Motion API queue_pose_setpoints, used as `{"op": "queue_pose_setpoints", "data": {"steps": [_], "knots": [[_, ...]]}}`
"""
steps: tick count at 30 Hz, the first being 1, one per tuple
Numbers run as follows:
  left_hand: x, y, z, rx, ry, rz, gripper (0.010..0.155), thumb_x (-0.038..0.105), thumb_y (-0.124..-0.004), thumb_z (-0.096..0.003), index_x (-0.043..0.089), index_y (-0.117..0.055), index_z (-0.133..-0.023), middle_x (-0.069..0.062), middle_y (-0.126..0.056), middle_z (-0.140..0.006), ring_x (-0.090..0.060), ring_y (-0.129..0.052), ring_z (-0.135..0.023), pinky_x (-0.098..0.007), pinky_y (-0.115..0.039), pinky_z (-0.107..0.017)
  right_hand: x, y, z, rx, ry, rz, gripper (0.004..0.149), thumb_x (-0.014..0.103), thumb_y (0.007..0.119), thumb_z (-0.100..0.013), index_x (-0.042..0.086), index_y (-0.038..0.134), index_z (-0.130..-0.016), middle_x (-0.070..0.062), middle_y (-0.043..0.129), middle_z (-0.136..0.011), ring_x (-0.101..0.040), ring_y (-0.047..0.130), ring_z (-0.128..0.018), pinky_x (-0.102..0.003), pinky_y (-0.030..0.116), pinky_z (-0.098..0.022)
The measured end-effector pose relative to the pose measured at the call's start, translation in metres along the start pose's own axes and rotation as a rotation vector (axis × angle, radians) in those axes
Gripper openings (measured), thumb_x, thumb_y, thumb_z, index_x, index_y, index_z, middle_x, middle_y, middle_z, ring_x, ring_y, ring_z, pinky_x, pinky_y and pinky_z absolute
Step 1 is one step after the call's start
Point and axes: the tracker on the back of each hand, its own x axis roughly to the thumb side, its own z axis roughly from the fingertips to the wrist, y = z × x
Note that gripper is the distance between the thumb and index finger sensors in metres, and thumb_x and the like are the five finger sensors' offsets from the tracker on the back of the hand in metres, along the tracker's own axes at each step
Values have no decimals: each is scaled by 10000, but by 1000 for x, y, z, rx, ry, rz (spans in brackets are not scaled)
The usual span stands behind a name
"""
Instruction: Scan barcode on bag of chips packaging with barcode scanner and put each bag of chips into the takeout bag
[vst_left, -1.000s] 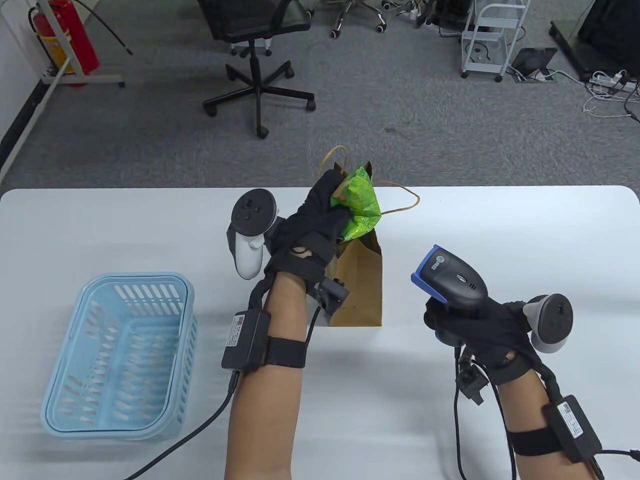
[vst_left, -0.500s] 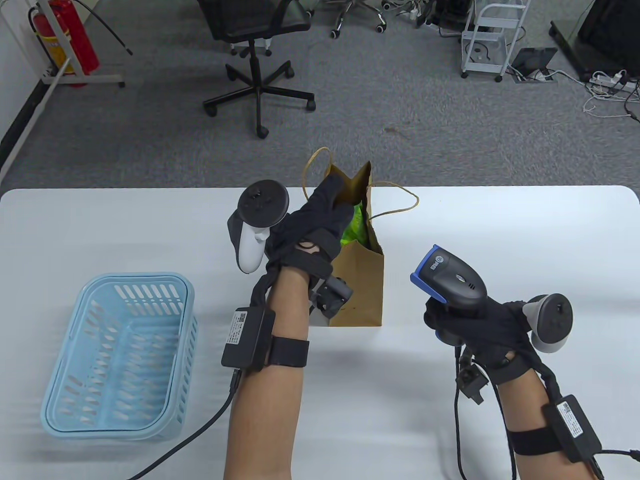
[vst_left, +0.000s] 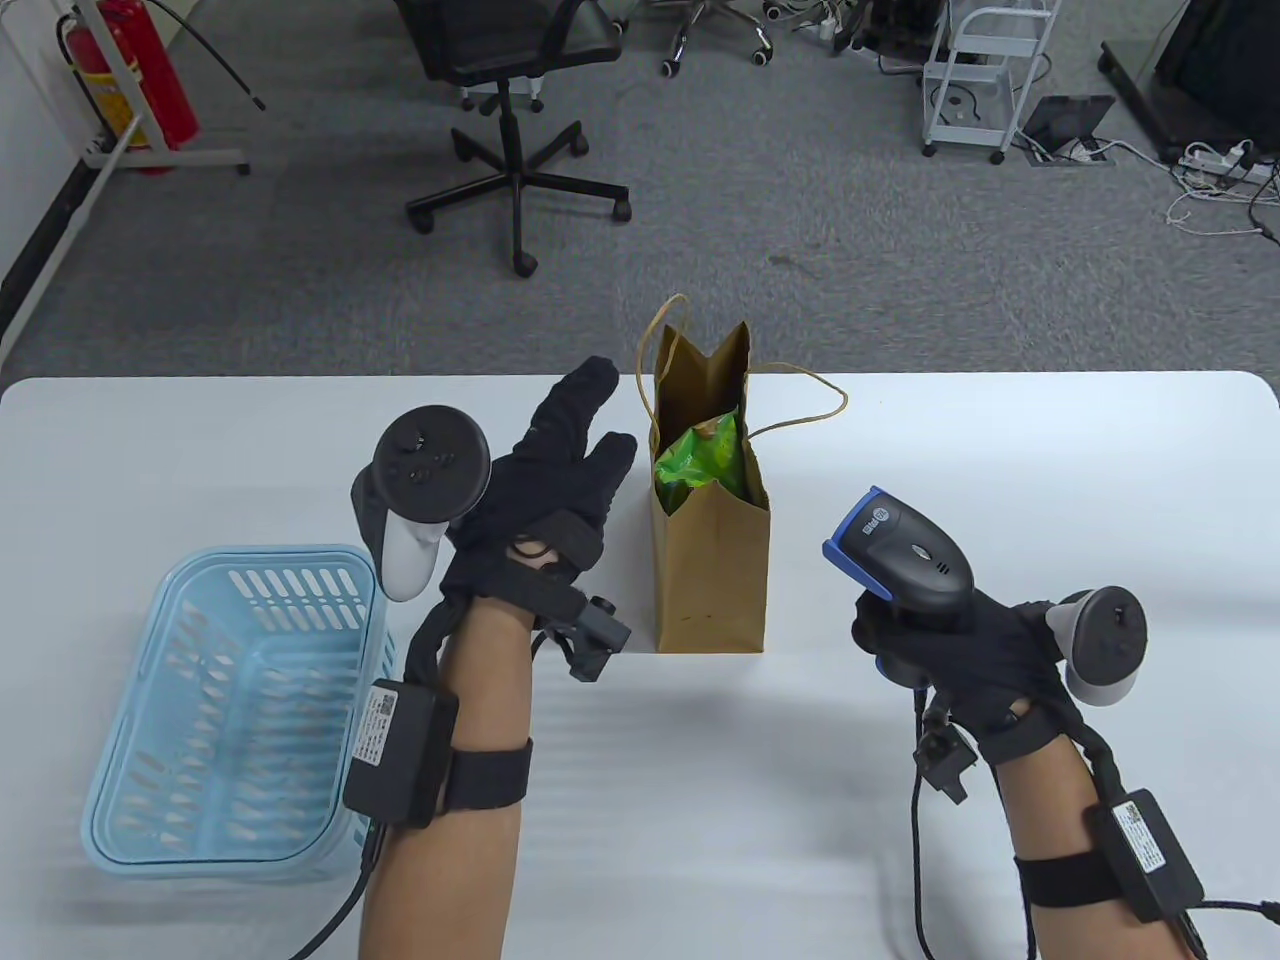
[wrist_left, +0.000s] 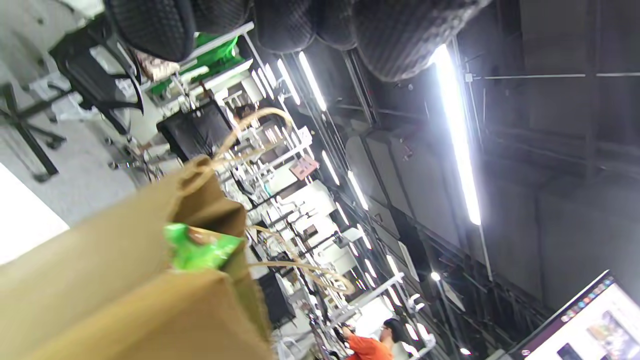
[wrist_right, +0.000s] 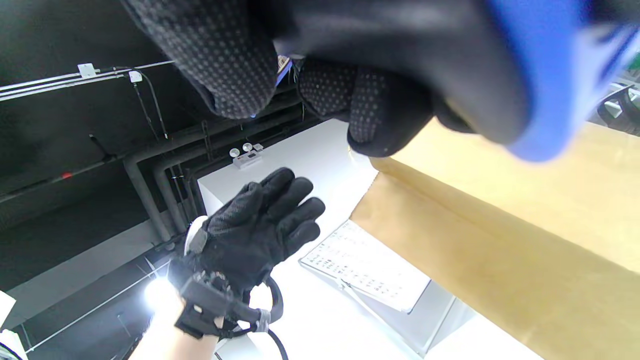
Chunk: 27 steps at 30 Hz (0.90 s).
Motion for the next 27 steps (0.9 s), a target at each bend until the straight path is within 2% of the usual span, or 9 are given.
{"op": "queue_pose_setpoints", "data": {"steps": [5,10,17,19,23,27], "knots": [[-32,-12,23,5,-14,-63,690,342,-706,-586,83,-455,-1174,-245,-420,-1180,-612,-387,-1037,-697,-555,-674,-3,0,0,-1,14,16,623,391,846,-563,27,676,-1040,-155,906,-782,-306,1041,-557,-520,883,-449],[-74,-39,42,-18,-11,-99,700,358,-704,-585,81,-448,-1175,-246,-409,-1180,-623,-367,-1031,-708,-533,-671,-4,1,1,1,29,32,623,390,847,-563,28,677,-1040,-154,907,-782,-307,1041,-558,-521,883,-448],[-117,-66,46,-59,51,-166,715,370,-704,-581,80,-430,-1175,-245,-381,-1181,-626,-323,-1028,-724,-488,-671,-7,2,1,-2,48,53,624,393,847,-562,29,676,-1040,-157,906,-785,-308,1041,-561,-521,883,-449],[-123,-68,47,-87,65,-197,723,377,-695,-583,82,-408,-1176,-244,-353,-1183,-629,-299,-1024,-726,-470,-672,-8,2,1,-8,53,57,628,396,846,-562,29,674,-1042,-159,906,-786,-312,1040,-563,-522,881,-450],[-132,-68,51,-74,79,-252,725,378,-694,-579,82,-407,-1174,-244,-354,-1180,-627,-297,-1024,-730,-461,-671,-10,-3,3,-61,71,91,632,405,840,-566,36,665,-1048,-166,891,-806,-328,1028,-591,-526,871,-463],[-142,-68,57,-56,98,-267,724,375,-697,-576,79,-411,-1172,-244,-360,-1176,-629,-295,-1021,-735,-456,-666,-15,-12,10,-172,120,205,631,435,814,-576,44,664,-1048,-191,842,-849,-385,974,-661,-573,824,-509]]}}
